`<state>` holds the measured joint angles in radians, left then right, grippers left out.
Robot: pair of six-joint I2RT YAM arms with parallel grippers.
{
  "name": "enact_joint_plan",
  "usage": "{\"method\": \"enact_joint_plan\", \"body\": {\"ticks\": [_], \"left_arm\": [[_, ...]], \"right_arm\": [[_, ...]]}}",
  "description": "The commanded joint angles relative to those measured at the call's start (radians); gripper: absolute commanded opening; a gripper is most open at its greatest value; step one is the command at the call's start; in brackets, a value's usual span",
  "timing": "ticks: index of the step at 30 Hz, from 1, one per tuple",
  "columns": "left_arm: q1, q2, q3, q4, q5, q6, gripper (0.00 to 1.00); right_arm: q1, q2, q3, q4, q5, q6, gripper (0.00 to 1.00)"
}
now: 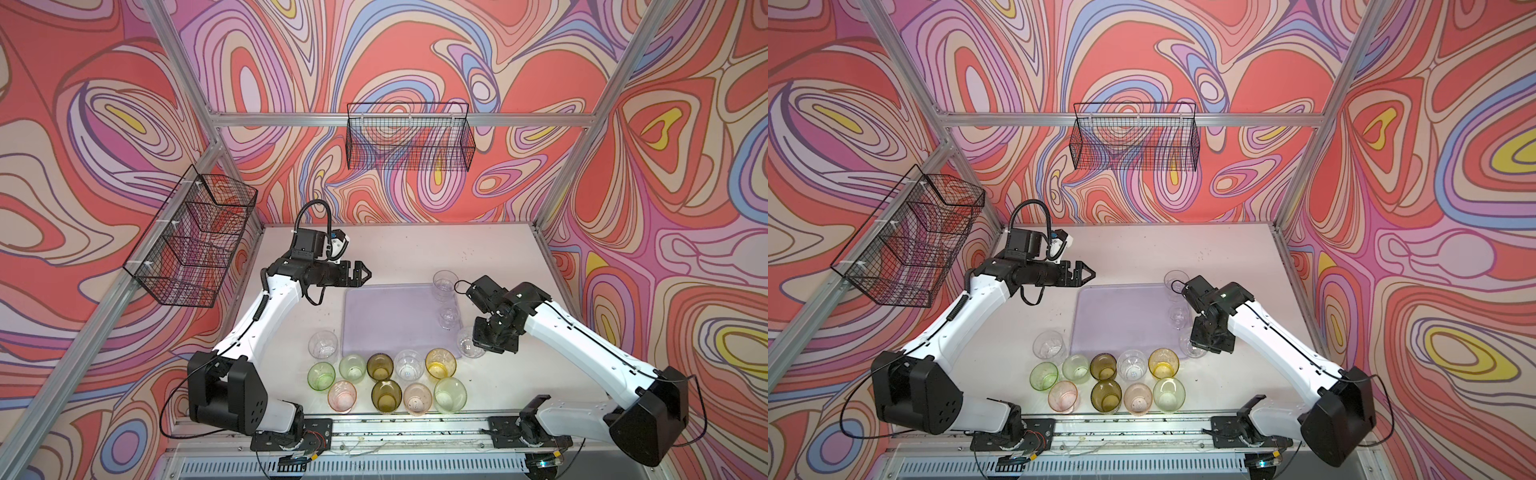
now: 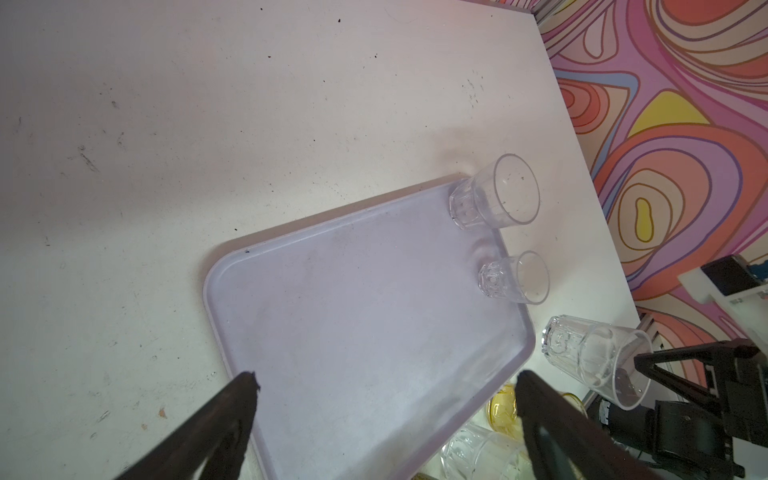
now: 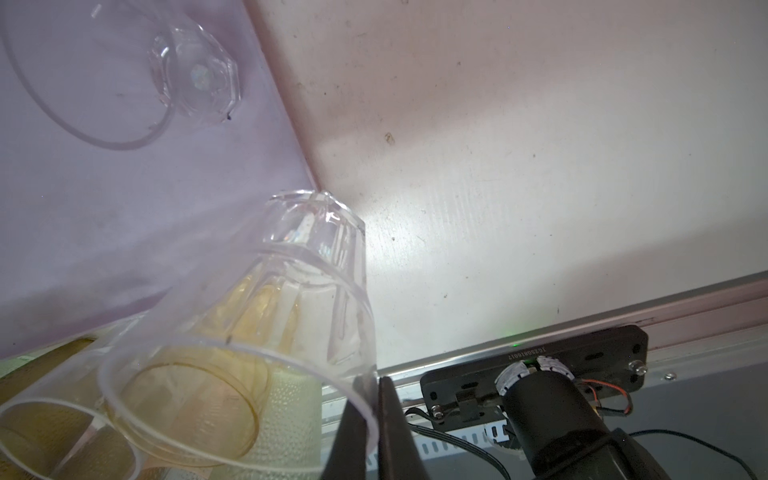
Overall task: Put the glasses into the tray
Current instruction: 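Lift the clear cup with the right gripper and carry it toward the tray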
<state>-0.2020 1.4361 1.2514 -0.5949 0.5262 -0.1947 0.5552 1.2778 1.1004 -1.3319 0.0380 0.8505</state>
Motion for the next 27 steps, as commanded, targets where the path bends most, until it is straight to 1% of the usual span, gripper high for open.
{"method": "enact_joint_plan", "body": {"ticks": [1,10,16,27], "left_arm": [[0.004,-0.011,0.027,-0.023,-0.002,0.012,0.99],[0.004,-0.007,0.027,-0.022,0.005,0.007,0.99],[0.004,-0.008,0.026,-0.021,0.003,0.008,0.99],[0.004,-0.008,0.026,-0.023,0.001,0.01,0.99]], "right_arm": [[-0.015,0.015,0.024,0.056,-0.01,-0.031,0.0],[-0.025,0.069,0.037,0.114,-0.036,-0.062,0.0],[-0.026,0.091,0.034,0.157,-0.062,-0.061,0.0],[-0.026,0.12,0.009,0.183,-0.08,-0.065,0.0]]}}
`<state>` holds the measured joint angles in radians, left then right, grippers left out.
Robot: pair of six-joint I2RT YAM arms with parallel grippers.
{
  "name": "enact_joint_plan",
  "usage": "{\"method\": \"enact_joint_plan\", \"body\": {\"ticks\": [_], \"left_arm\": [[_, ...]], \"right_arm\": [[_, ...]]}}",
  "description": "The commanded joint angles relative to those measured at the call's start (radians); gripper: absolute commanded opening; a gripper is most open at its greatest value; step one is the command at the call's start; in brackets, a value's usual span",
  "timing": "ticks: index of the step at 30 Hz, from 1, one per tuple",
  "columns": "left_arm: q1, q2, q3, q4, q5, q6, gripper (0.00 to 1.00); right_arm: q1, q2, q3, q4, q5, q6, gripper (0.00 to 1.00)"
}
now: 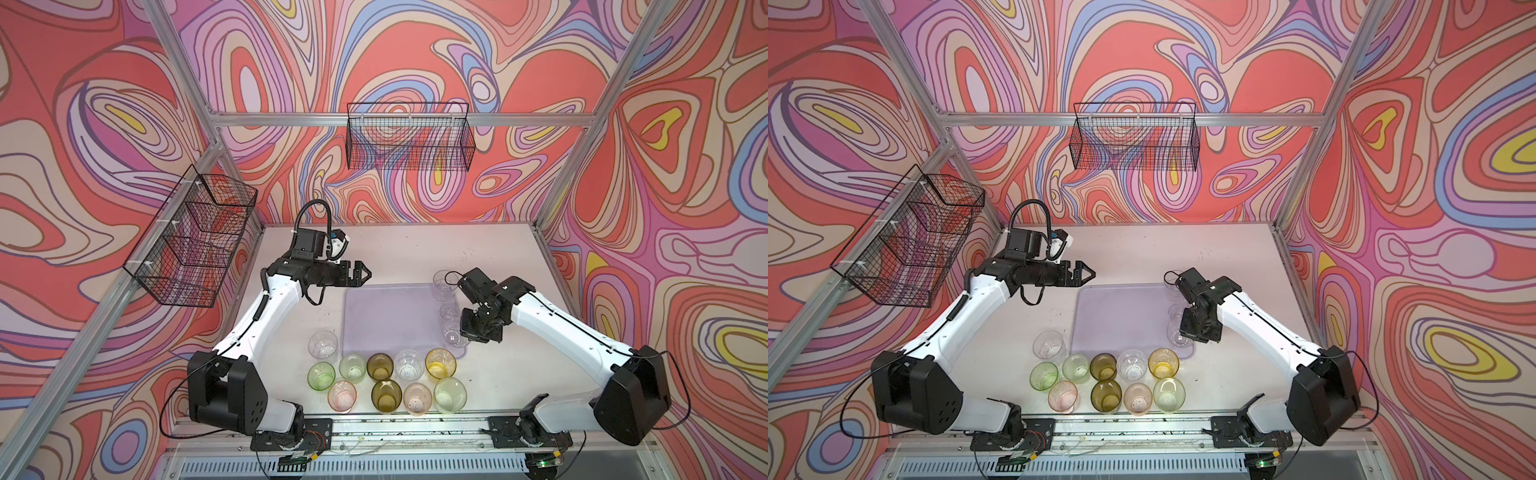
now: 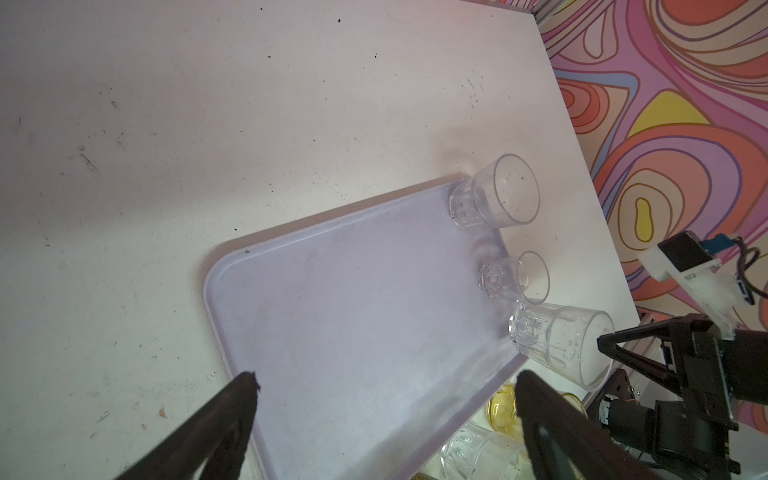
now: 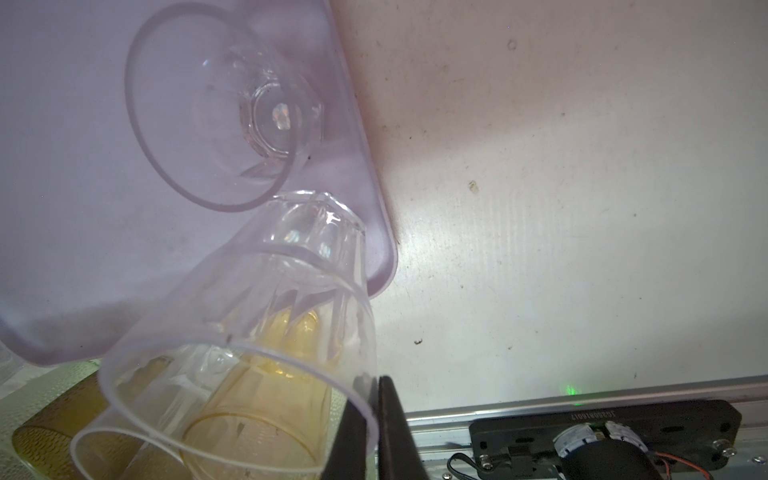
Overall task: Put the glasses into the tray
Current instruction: 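Lift the clear cup with the right gripper and carry it toward the tray, then lower the clear cup onto the tray edge and open the right gripper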
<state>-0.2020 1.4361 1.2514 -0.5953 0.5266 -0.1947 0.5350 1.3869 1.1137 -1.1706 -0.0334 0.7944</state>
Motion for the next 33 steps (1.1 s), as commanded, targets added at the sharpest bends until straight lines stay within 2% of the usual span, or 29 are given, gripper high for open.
{"method": "enact_joint_plan", "body": {"ticks": [1,33], "left_arm": [[0.004,-0.008,0.026,-0.023,-0.001,0.011,0.99],[0.004,-0.004,0.026,-0.027,-0.003,0.011,0.99]], "right_arm": [[-0.006,0.012,-0.006,0.022,-0.01,-0.009,0.0],[-0.006,0.049,-0.069,0.061,-0.014,-0.023,0.0]]}}
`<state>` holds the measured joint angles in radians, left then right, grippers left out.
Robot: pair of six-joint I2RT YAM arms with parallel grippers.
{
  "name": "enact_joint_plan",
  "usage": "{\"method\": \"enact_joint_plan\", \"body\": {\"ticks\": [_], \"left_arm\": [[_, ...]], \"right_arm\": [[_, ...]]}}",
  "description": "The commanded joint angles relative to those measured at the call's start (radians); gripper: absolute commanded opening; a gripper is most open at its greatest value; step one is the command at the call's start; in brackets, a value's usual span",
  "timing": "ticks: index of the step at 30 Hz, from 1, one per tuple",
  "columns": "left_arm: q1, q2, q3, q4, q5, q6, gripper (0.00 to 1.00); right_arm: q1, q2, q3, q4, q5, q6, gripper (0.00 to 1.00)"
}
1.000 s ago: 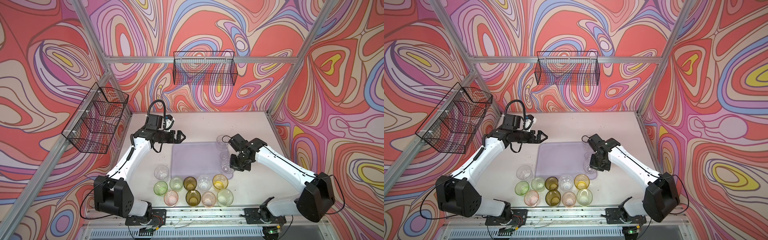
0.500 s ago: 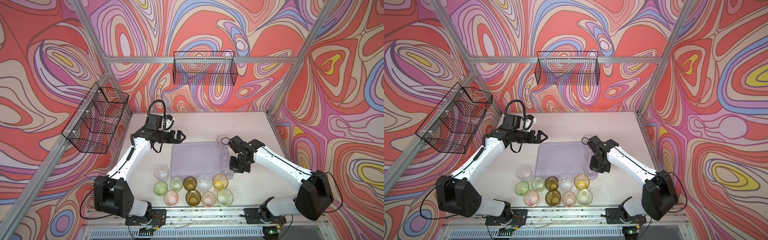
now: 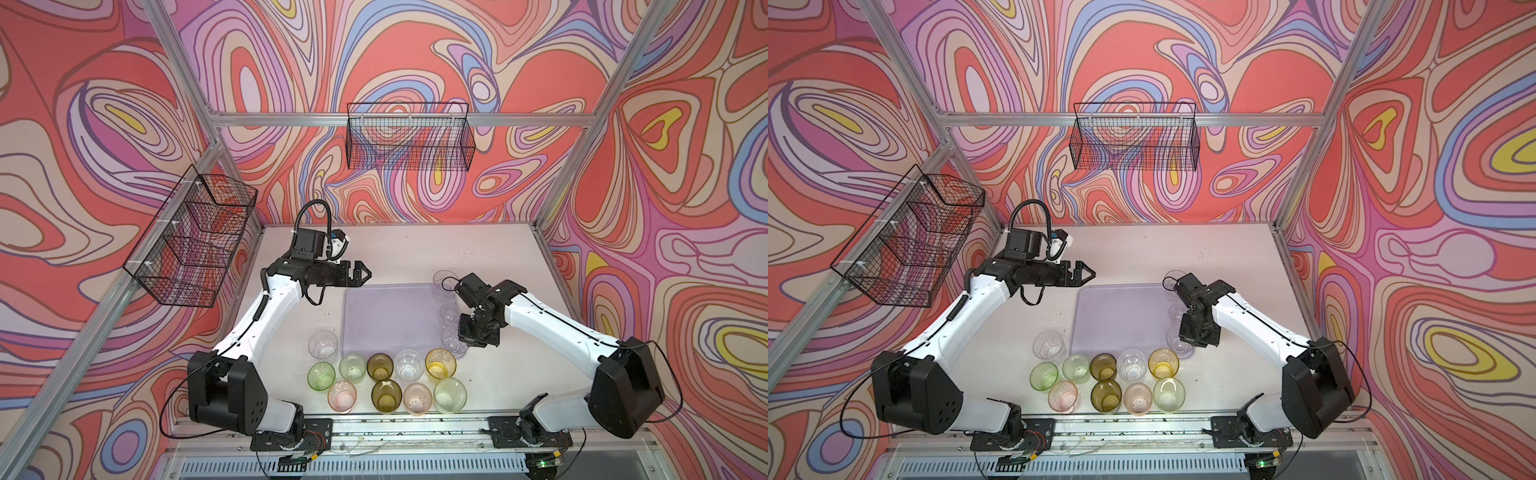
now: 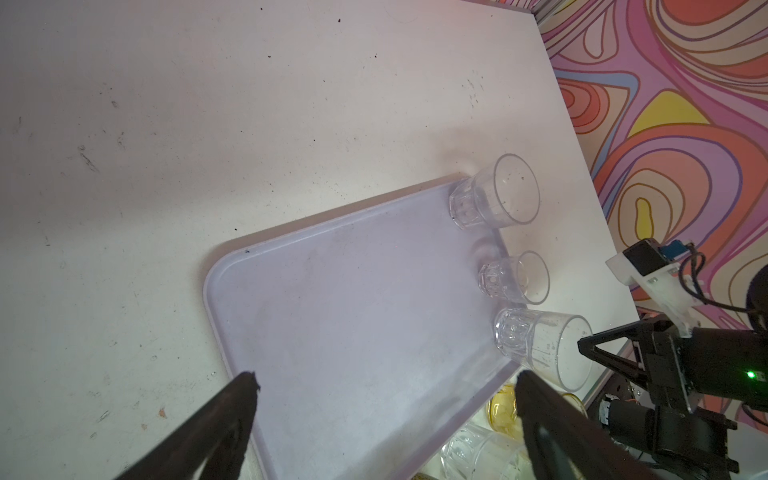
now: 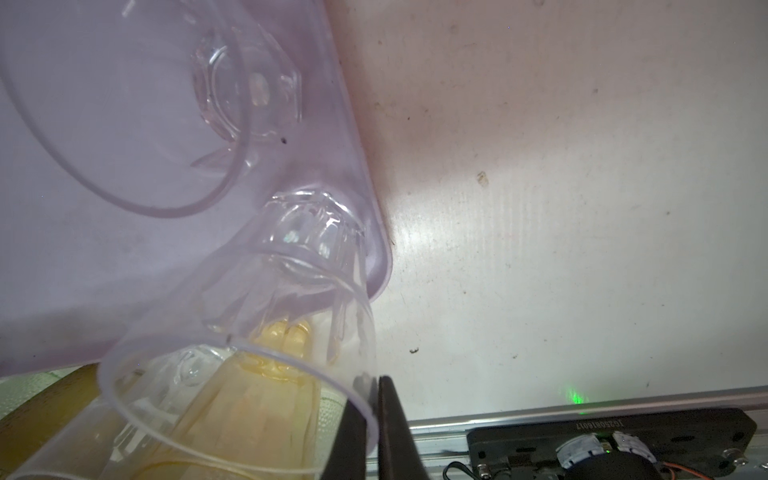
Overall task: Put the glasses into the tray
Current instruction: 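Lower the clear cup onto the tray edge and open the right gripper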
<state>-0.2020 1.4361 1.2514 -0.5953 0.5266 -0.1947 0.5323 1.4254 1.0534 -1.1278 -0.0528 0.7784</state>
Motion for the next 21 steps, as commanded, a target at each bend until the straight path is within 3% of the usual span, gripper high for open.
{"method": "enact_joint_plan", "body": {"ticks": [1,21], "left_arm": [[0.004,-0.003,0.026,-0.026,-0.002,0.01,0.99],[0.004,0.001,0.028,-0.028,-0.013,0.009,0.99]], "right_arm": [[-0.002,0.011,-0.009,0.019,0.006,-0.008,0.0],[-0.003,0.01,0.014,0.008,0.035,-0.017,0.14]]}}
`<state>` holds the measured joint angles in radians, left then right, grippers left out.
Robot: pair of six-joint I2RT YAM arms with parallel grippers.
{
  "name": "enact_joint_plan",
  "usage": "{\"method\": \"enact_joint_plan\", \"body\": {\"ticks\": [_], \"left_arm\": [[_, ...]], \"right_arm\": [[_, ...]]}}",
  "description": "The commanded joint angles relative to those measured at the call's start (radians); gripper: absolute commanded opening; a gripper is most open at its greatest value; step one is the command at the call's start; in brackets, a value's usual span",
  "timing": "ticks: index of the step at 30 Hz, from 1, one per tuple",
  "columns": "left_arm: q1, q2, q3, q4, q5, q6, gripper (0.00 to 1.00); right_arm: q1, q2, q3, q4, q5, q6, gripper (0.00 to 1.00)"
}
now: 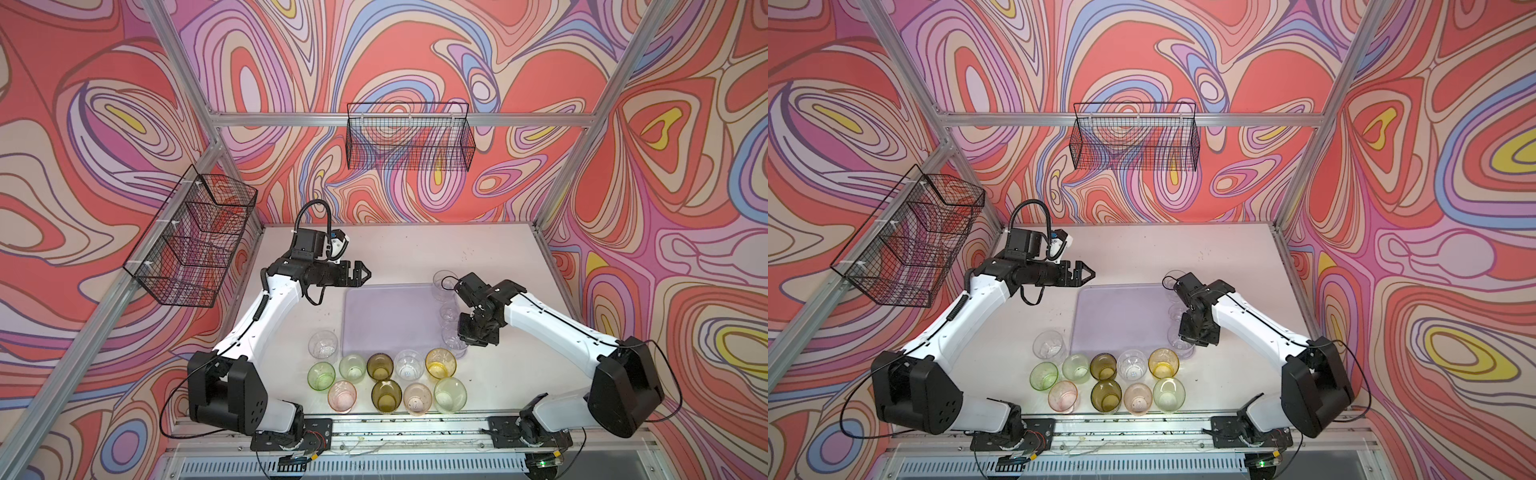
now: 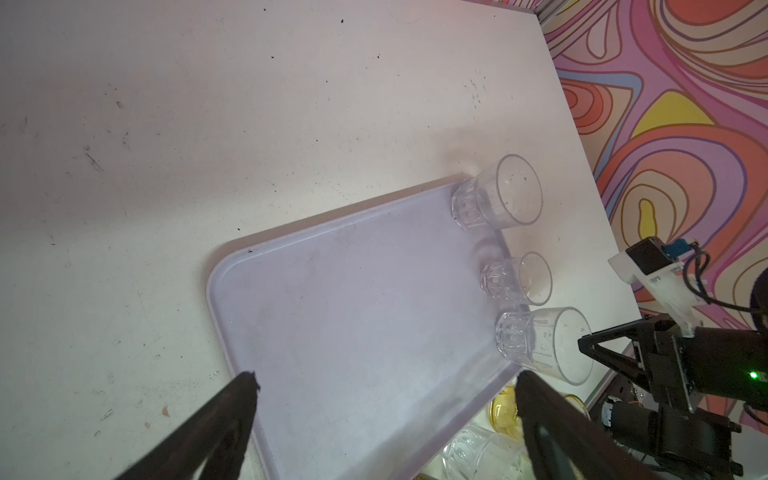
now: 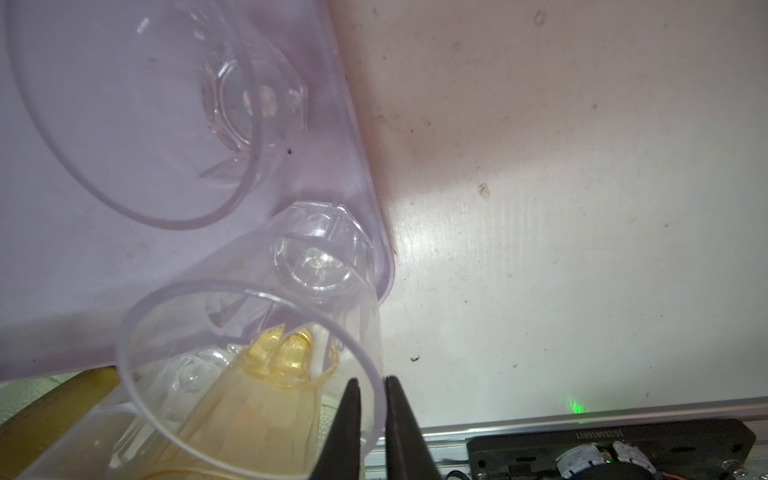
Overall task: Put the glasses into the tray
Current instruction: 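Lower the clear cup onto the tray edge and open the right gripper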
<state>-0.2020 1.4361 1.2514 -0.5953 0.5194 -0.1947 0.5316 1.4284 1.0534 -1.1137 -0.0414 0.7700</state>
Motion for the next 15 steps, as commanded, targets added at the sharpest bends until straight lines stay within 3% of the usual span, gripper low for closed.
{"method": "enact_joint_plan", "body": {"ticks": [1,15], "left_arm": [[0.006,0.001,0.028,-0.027,-0.006,0.008,0.99],[0.004,0.021,0.043,-0.052,-0.008,0.022,1.0]], "right_arm": [[-0.002,0.007,0.017,-0.009,0.026,-0.01,0.15],[-0.002,-0.03,0.115,-0.042,0.121,-0.049,0.32]]}}
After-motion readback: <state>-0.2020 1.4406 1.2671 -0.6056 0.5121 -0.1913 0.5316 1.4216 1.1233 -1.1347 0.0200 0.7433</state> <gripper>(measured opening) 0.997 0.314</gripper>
